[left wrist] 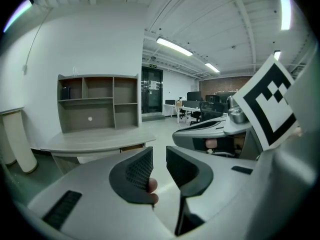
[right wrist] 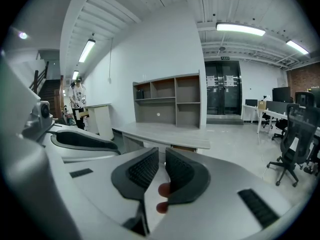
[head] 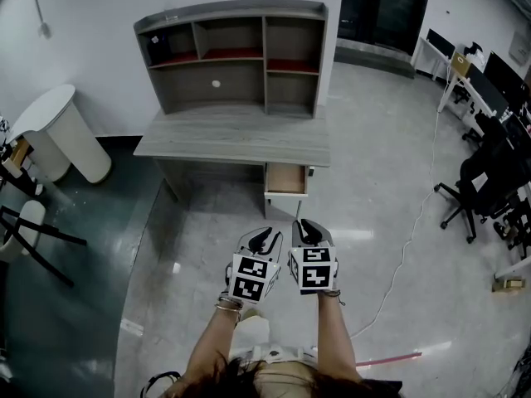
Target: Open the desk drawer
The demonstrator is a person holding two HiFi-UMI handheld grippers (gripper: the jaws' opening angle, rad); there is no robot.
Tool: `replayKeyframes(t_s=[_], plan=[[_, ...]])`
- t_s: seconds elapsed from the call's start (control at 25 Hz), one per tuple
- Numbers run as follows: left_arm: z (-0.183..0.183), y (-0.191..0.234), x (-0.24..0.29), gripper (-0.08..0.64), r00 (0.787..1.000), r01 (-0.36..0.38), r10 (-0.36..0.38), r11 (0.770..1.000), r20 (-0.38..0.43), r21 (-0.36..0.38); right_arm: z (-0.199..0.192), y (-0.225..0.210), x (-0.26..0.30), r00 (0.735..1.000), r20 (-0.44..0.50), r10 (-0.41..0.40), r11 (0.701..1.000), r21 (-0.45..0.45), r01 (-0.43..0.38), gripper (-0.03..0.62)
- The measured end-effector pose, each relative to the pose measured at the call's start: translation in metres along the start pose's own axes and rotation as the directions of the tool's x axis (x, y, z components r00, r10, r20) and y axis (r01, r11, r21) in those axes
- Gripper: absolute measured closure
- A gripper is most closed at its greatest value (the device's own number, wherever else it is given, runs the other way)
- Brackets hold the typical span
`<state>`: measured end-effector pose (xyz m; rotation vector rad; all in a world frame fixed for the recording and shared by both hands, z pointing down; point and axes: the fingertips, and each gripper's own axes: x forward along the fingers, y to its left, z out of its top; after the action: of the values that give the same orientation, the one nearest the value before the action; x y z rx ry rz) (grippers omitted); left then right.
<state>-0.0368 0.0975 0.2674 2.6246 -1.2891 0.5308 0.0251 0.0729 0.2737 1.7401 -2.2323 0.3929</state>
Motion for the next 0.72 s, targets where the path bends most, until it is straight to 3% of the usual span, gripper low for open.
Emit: replayKeyframes(t_s=[0.72], plan=[[-0.003,-0.041,-0.053,0.518,0.996,-0.061,0.066,0.995,0.062,-0.078,-0.032,0.004,-0.067,0.999,0.011,0.034,0.998,-0.046,-0.033,0.552]])
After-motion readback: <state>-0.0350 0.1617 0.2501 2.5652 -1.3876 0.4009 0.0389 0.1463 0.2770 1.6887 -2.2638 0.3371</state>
